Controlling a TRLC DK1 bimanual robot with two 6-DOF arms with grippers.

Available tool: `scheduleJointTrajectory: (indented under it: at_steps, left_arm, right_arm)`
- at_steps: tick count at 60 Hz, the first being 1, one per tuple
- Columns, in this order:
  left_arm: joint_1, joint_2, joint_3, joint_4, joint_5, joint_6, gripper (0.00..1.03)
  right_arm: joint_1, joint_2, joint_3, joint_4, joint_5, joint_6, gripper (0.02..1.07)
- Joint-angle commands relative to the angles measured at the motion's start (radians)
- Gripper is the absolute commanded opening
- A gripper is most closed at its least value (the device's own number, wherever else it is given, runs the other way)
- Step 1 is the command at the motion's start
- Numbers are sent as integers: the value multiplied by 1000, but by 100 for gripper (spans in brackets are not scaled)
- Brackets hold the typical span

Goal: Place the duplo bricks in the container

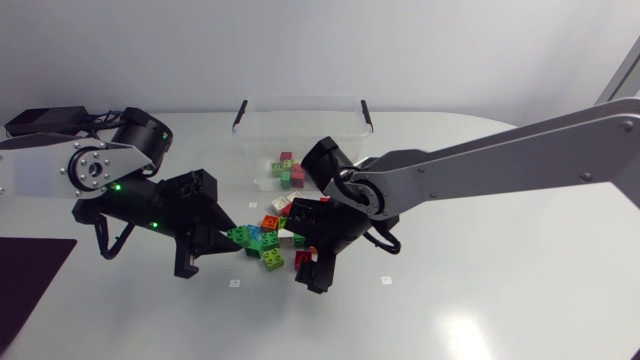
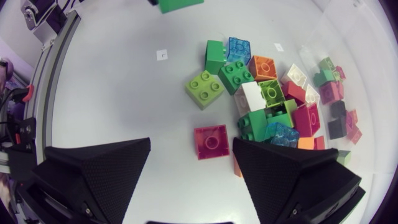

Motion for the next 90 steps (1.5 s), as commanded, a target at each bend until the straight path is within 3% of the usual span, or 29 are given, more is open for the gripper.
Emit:
scheduleJointTrajectory:
  at_steps: [1, 27, 52, 60, 62, 65, 85, 90]
  left_arm:
    - [17, -19, 46, -10, 17, -46, 23]
    - [93, 11, 187, 131, 64, -284, 23]
    - [109, 114, 321, 250, 64, -485, 23]
    - [116, 186, 394, 294, 40, -570, 23]
    - [116, 205, 414, 296, 35, -584, 23]
    - [114, 221, 433, 314, 26, -606, 23]
    - [86, 399, 611, 368, -31, -702, 24]
    - [70, 445, 655, 371, -55, -718, 36]
  right_arm:
    - [1, 46, 44, -42, 4, -39, 97]
    - [-19, 172, 174, -154, 21, -102, 92]
    - [5, 241, 257, -248, 39, -118, 73]
    - [34, 258, 283, -260, 37, -109, 52]
    - [39, 256, 288, -263, 39, -108, 33]
    - [37, 250, 286, -266, 39, -108, 23]
    - [-38, 80, 245, -294, 14, -91, 23]
    - [-56, 46, 243, -294, 10, -85, 23]
